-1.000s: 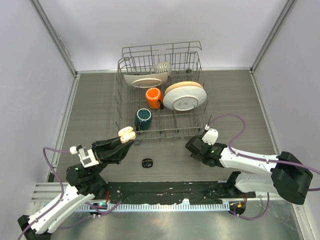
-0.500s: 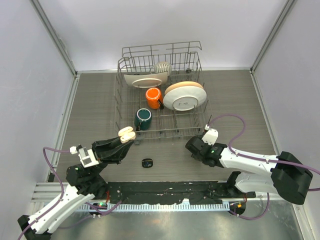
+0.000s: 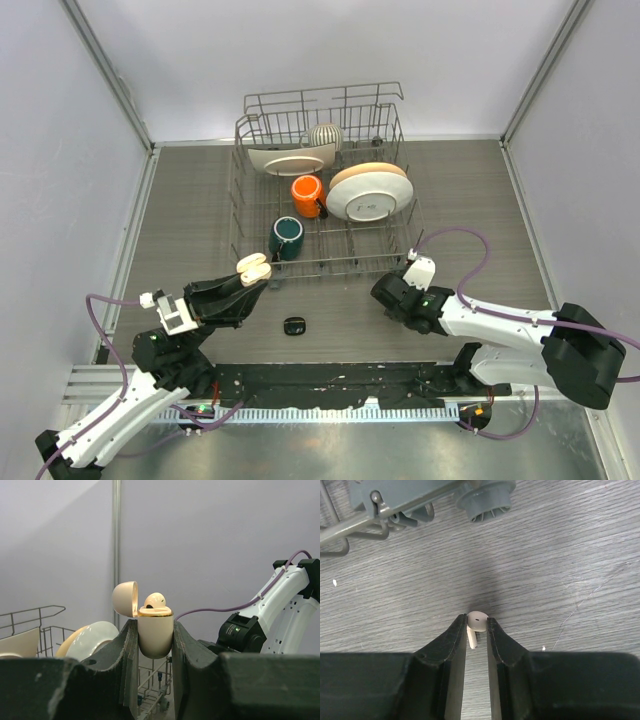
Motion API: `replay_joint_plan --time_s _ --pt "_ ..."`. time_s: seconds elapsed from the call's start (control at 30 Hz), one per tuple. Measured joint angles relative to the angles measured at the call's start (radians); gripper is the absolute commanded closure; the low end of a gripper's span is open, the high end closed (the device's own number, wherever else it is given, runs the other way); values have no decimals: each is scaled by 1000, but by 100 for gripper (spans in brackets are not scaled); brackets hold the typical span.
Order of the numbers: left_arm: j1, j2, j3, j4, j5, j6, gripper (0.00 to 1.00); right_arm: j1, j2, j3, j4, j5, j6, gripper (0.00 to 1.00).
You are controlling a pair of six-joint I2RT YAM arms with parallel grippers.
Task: Insert the wireless bluetooth earbuds into the charging case
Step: Pick up the earbud from the center of the board.
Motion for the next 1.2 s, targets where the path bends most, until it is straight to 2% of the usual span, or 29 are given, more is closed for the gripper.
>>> replay_joint_plan --time_s 0.3,0.43,0.6,0.8,1.0,1.2 --pt "0 0 0 0 0 0 100 2 -31 -3 -3 -23 -37 95" --pt "0 3 0 0 0 0 100 36 -130 0 21 -8 -98 97" --pt "0 19 0 0 0 0 100 131 -280 60 39 44 -169 99" --pt "0 41 0 1 -10 0 100 282 -329 199 73 145 -270 99" --pt "0 69 0 5 -19 0 100 391 -305 322 195 211 -417 99" --pt "0 118 0 21 -18 0 100 424 -270 345 461 225 -606 99"
